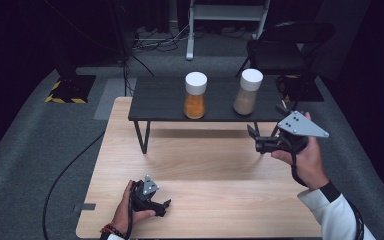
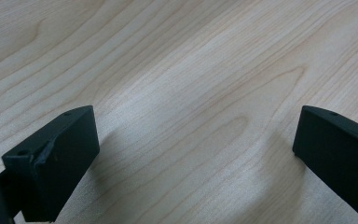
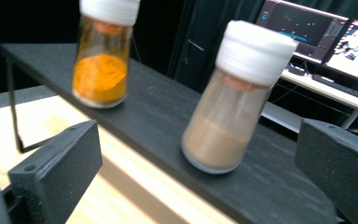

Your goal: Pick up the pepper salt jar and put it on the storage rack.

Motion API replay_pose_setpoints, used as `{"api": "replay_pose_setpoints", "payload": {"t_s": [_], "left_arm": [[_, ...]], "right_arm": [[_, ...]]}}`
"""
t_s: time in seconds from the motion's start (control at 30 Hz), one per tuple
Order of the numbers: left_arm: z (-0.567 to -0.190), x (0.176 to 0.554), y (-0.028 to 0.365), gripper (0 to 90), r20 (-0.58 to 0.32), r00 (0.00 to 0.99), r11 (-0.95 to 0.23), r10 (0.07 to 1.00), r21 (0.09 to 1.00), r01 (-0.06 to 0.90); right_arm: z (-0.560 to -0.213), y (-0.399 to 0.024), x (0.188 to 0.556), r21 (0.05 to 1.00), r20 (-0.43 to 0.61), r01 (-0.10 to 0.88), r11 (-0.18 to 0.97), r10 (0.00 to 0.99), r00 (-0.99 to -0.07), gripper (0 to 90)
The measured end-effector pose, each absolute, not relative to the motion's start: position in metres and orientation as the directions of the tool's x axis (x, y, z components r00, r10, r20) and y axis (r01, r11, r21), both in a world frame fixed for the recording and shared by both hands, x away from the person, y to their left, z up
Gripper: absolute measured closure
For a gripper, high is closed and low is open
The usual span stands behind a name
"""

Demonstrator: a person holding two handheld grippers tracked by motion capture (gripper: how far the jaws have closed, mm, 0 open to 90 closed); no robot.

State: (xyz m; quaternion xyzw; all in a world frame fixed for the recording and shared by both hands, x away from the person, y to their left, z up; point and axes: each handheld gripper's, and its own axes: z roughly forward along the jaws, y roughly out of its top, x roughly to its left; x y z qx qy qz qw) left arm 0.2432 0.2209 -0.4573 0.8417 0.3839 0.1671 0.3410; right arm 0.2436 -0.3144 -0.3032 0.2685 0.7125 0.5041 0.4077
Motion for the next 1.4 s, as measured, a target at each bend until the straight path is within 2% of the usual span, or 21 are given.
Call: {"api": "replay_pose_setpoints", "payload": {"t_s": [0.8,1.4], "left_arm": [[-0.457,0.243,0.221,0.3,0.02,0.648,-0.472,0.762,0.702,0.533],[-0.457,0.243,0.221,0.3,0.019,0.647,-0.471,0.762,0.703,0.533]], "right_arm": [[-0.355,-0.323,0.213,0.935,-0.278,0.011,0.355,0.749,-0.601,0.4],[-0.396,-0.334,0.208,0.921,-0.223,0.118,0.37,0.753,-0.619,0.5]]}}
